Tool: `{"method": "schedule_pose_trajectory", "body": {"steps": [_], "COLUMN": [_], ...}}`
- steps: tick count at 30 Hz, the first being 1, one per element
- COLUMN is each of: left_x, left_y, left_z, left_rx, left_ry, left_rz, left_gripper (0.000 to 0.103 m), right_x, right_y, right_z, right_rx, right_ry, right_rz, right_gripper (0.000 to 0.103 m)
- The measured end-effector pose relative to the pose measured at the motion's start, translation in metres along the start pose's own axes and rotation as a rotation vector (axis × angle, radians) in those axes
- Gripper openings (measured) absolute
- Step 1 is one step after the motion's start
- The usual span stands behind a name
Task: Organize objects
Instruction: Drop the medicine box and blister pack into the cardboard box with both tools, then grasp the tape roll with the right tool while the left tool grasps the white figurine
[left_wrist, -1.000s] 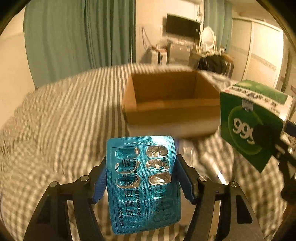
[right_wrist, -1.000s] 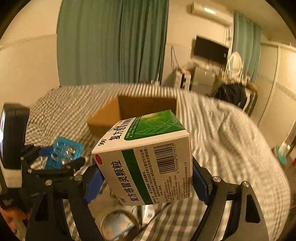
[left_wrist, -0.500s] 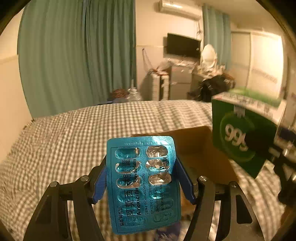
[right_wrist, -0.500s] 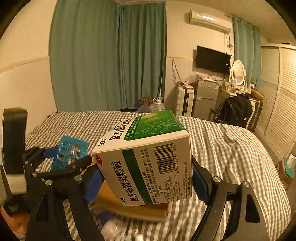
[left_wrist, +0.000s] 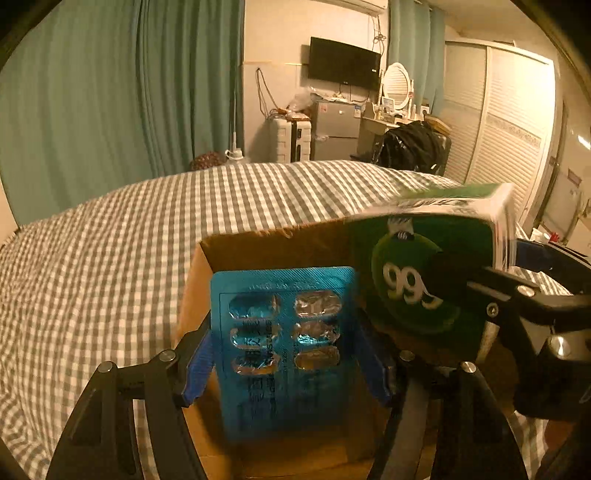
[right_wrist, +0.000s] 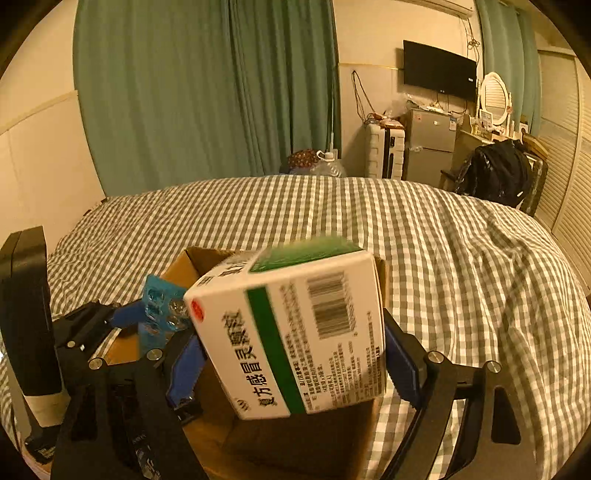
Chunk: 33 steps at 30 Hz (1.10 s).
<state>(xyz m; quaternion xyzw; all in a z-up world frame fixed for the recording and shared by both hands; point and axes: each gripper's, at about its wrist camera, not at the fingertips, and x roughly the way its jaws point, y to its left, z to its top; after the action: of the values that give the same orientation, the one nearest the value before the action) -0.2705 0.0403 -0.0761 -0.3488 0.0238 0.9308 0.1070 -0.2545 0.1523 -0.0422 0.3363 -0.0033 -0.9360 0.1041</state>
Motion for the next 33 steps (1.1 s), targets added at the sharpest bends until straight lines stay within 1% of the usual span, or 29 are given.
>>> {"method": "schedule_pose_trajectory", "body": {"steps": [1, 2, 3, 4, 9, 14, 17, 21, 26, 28, 33], "left_x": [0.0, -0.004, -0.008, -0.015, -0.055, -0.11, -0.141, -0.17, -0.188, -0.188, -0.181], "left_y": [0.0, 0.0, -0.001, 0.0, 0.003, 0.002, 0.0, -0.002, 0.001, 0.004, 0.005], "left_z": [-0.001, -0.003, -0.004, -0.005, -0.003, -0.007, -0.017, -0.038, -0.068, -0.085, -0.119], "left_rx": [-0.007, -0.014, -0.024, -0.036, -0.035, -0.007, 0.011, 0.015, 0.012, 0.01, 0.003], "left_ry": [0.005, 0.005, -0.001, -0.016, -0.048, -0.109, -0.13, -0.131, -0.115, -0.095, -0.041], "left_rz": [-0.001, 0.001, 0.01, 0.019, 0.036, 0.071, 0.094, 0.115, 0.136, 0.159, 0.18], "left_gripper": [0.079, 0.09, 0.096, 0.102, 0.102, 0.103, 0.103, 0.103, 0.103, 0.103, 0.103], "right_x": [-0.002, -0.004, -0.009, -0.016, -0.06, -0.127, -0.166, -0.201, -0.215, -0.212, -0.189], "right_y": [0.001, 0.001, 0.002, 0.001, 0.0, 0.005, 0.011, 0.022, 0.029, 0.032, 0.036], "right_z": [0.0, -0.001, -0.001, 0.0, 0.007, 0.004, -0.008, -0.036, -0.074, -0.09, -0.125], "right_rx": [0.0, 0.0, 0.003, 0.008, 0.004, -0.026, -0.042, -0.058, -0.038, -0.029, -0.012], "right_ry": [-0.001, -0.006, -0.016, -0.033, -0.093, -0.134, -0.149, -0.161, -0.128, -0.098, -0.006], "right_rz": [-0.004, -0.007, -0.014, -0.023, -0.053, -0.077, -0.084, -0.092, -0.095, -0.094, -0.086], "right_gripper": [0.086, 0.088, 0.094, 0.097, 0.099, 0.1, 0.101, 0.102, 0.102, 0.102, 0.102]}}
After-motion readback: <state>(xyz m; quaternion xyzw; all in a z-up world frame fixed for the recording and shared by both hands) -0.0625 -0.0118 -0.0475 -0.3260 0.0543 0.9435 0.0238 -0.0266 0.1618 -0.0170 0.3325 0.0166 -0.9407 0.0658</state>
